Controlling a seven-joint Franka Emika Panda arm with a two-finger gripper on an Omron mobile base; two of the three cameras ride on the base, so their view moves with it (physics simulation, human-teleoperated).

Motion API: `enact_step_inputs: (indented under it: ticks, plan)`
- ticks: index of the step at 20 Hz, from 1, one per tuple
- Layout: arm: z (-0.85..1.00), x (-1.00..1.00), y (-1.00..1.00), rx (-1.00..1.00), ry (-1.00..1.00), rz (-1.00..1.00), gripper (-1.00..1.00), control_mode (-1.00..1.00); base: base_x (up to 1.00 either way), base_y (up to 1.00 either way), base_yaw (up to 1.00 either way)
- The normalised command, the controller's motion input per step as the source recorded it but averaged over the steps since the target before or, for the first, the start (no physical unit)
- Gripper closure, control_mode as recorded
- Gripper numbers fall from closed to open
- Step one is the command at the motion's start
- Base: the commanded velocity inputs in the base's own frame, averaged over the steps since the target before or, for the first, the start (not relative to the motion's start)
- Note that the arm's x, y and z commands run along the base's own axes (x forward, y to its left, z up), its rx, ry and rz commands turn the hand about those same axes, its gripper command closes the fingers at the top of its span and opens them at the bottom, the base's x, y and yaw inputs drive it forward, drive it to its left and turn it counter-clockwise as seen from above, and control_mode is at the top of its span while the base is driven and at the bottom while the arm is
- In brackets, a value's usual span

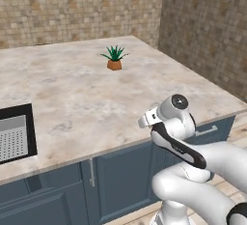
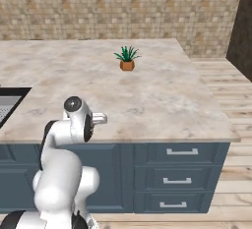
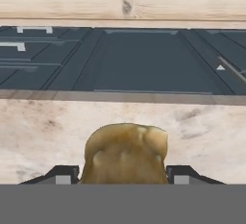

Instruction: Pick the candle and candle from the dining table and place them in the open cabinet. Close the cabinet after placing the objects.

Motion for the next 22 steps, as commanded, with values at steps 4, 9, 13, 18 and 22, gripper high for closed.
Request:
enact_step_inputs:
  ticks: [4, 9, 13, 18, 22]
  plan:
    - [0.00, -0.17, 0.00, 0.00, 0.00, 0.00, 1.00, -1.00, 0.00, 0.00, 0.00]
    - [0.00, -0.25, 0.02, 0.00, 0.00, 0.00, 1.00, -1.00, 0.00, 0.00, 0.00]
    - [0.00, -0.14, 0.01, 0.00, 0.00, 0.00, 1.00, 1.00, -0.72, 0.14, 0.00]
    - [0.00, 0.00, 0.00, 0.00, 0.00, 0.00, 1.00, 1.00, -1.00, 0.41, 0.05]
    - [0.00, 0.00, 0.00, 0.00, 0.00, 0.00, 1.00, 1.00, -0.70, 0.54, 0.34]
